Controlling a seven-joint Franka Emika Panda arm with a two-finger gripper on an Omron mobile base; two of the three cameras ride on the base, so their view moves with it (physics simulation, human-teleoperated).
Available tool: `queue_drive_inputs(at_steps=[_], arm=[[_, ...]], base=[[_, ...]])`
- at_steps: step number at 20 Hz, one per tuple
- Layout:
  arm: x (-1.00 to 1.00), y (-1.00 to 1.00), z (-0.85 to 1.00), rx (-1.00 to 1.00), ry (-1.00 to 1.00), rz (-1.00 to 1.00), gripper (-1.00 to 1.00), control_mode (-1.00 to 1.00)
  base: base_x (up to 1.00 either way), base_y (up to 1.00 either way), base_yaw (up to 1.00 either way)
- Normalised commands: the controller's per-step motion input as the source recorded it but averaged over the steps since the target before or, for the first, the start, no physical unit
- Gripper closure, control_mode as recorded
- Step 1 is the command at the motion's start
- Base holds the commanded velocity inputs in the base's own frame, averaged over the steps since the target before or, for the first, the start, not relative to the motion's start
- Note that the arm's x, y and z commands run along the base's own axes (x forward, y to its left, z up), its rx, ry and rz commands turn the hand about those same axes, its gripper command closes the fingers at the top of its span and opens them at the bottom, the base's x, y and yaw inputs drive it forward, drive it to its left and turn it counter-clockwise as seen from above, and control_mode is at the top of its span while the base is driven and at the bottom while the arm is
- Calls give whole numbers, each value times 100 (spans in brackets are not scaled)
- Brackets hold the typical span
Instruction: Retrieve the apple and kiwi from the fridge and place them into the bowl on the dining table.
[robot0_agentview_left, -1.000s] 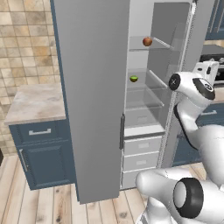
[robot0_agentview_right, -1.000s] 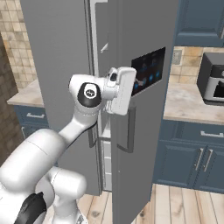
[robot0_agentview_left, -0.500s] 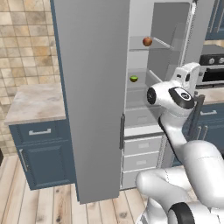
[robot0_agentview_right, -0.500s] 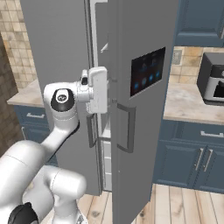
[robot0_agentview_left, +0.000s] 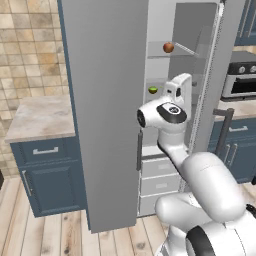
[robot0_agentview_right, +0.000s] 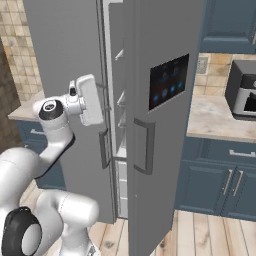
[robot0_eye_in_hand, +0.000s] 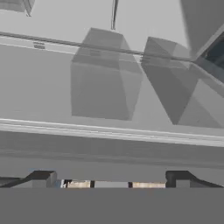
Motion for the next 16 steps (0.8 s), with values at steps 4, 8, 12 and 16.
queue_drive_inputs(at_steps=[4, 8, 12, 16], arm=[[61, 63, 0, -2, 1, -2, -100, -100], [56, 16, 0, 0, 0, -8, -100, -100], [36, -54, -1, 2, 0, -15, -100, -100], [31, -95, -6, 0, 0, -17, -100, -100]], base=[[0, 0, 0], [0, 0, 0], [0, 0, 0], [0, 0, 0]])
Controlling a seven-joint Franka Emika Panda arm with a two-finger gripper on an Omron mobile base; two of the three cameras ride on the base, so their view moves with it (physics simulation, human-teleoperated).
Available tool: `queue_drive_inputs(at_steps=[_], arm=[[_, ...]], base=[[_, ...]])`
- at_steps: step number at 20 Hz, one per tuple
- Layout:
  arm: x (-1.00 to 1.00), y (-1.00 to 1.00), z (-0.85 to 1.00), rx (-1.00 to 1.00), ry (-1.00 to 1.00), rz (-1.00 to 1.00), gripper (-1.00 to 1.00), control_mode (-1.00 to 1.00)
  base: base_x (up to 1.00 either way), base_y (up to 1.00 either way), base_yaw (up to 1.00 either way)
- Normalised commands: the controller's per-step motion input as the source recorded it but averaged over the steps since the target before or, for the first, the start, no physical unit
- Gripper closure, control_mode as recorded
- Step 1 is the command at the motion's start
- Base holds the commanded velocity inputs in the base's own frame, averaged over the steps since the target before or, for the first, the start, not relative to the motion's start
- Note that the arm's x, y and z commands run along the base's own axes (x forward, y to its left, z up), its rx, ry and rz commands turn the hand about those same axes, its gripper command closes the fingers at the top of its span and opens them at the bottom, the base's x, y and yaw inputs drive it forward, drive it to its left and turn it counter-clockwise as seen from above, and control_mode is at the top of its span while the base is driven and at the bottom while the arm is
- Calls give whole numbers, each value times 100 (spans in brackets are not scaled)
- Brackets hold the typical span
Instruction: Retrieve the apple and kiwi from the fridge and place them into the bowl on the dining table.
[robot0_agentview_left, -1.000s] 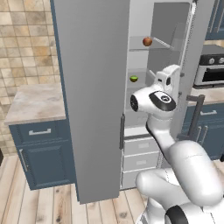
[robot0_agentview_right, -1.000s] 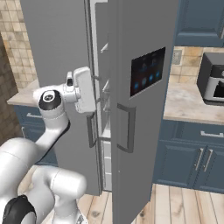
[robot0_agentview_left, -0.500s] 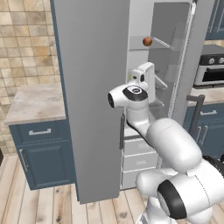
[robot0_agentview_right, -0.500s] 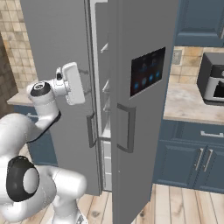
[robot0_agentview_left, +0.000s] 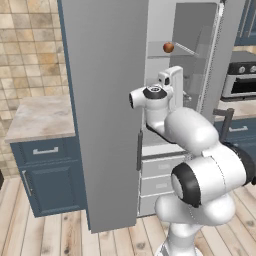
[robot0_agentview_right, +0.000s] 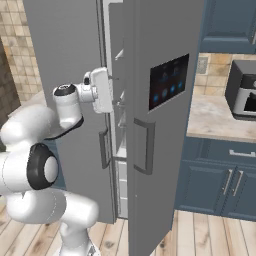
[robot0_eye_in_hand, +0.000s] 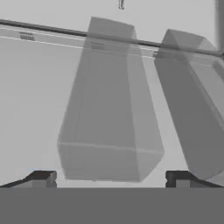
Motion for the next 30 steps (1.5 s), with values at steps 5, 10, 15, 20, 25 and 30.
queue_drive_inputs(at_steps=[5, 10, 15, 20, 25, 30], arm=[[36, -93, -4, 0, 0, -13, -100, -100], [-13, -100, -9, 1, 1, -20, -100, -100], [-37, -100, -13, 6, 0, -25, -100, -100], [-38, -100, -4, 13, 0, -22, -100, -100], [-64, -97, 22, 27, -2, -17, -100, -100], [-85, 3, 61, 25, -19, -3, -100, -100]], base=[[0, 0, 0], [0, 0, 0], [0, 0, 0], [0, 0, 0], [0, 0, 0], [0, 0, 0]])
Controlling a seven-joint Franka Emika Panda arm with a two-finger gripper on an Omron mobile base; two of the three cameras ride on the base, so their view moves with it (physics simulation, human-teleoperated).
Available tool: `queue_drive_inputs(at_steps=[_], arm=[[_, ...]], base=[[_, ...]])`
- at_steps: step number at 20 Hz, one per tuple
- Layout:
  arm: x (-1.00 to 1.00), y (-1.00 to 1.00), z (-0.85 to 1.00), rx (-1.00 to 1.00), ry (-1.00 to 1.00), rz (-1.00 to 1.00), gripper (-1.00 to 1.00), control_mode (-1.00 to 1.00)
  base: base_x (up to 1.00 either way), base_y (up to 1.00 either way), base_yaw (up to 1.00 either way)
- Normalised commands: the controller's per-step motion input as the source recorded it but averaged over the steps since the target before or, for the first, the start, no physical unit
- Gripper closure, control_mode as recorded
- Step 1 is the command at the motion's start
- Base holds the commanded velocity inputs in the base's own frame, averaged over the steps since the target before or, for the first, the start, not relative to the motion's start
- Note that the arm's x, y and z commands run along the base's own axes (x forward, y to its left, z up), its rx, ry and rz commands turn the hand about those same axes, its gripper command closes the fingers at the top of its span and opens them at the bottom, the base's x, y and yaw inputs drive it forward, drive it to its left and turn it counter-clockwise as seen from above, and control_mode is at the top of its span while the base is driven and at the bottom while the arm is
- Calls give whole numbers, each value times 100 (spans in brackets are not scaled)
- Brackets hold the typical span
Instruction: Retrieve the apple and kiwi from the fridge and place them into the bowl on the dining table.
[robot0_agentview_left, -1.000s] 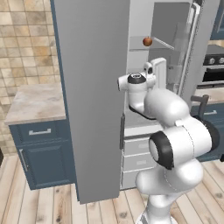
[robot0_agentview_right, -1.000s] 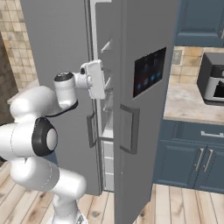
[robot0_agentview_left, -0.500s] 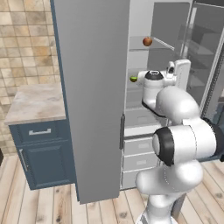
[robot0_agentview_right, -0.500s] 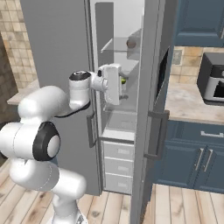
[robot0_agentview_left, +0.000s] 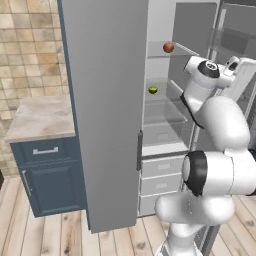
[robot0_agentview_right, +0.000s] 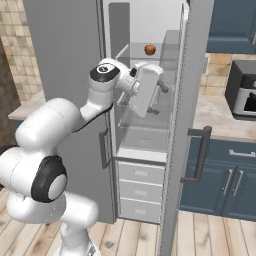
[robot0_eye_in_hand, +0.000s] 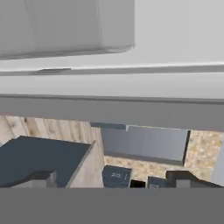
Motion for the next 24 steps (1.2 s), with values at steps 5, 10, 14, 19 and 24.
queue_drive_inputs(at_steps=[5, 10, 14, 19, 24], arm=[[-62, 87, 50, 19, -33, 0, -100, -100], [-41, 100, -10, 28, -35, 0, -100, -100], [-45, 96, -61, 40, -30, 11, -100, -100], [-16, 88, -76, 37, -38, 30, -100, -100], [0, 57, -62, 28, -35, 43, -100, -100]], base=[[0, 0, 0], [0, 0, 0], [0, 0, 0], [0, 0, 0], [0, 0, 0]])
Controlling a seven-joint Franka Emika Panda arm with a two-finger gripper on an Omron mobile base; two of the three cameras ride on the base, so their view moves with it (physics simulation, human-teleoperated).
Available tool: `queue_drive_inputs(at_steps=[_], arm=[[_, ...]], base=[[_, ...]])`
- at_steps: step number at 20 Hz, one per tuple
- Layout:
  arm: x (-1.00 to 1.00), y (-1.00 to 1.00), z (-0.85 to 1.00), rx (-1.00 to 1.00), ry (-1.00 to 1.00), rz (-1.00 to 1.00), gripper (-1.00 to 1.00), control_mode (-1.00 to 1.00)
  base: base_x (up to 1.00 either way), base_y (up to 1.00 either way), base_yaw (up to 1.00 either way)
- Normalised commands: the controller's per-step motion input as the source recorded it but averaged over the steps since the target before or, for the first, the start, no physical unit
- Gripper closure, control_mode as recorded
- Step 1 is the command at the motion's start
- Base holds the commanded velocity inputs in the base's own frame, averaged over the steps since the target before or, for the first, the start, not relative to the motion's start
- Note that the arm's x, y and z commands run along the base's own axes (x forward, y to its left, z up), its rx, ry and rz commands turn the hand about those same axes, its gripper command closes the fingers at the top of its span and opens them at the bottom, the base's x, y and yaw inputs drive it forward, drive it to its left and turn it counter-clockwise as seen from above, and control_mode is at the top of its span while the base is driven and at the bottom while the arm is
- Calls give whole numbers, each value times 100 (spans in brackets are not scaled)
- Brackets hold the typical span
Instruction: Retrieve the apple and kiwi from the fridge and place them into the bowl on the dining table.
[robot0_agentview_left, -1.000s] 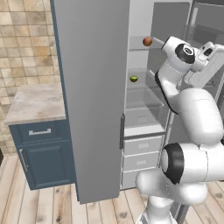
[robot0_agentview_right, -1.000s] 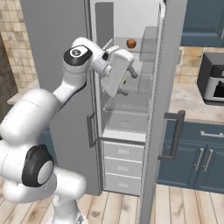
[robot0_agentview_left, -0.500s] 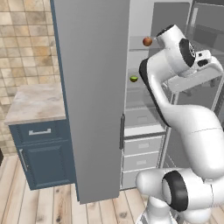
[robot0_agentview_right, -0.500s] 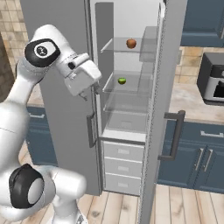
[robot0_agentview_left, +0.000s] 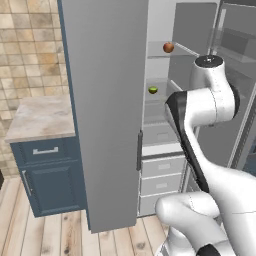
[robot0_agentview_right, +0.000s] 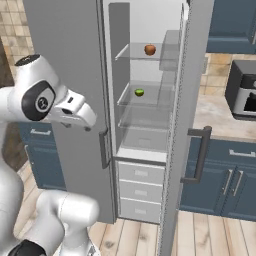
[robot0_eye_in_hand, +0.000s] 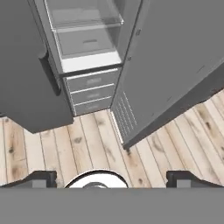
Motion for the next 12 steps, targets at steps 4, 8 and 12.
queue_drive_inputs(at_steps=[4, 8, 12], arm=[[0, 32, -8, 26, -26, 41, -100, -100], [-23, 3, 8, 20, -46, 31, -100, -100], [-54, 0, 26, 3, -39, 14, -100, -100]], base=[[0, 0, 0], [0, 0, 0], [0, 0, 0]])
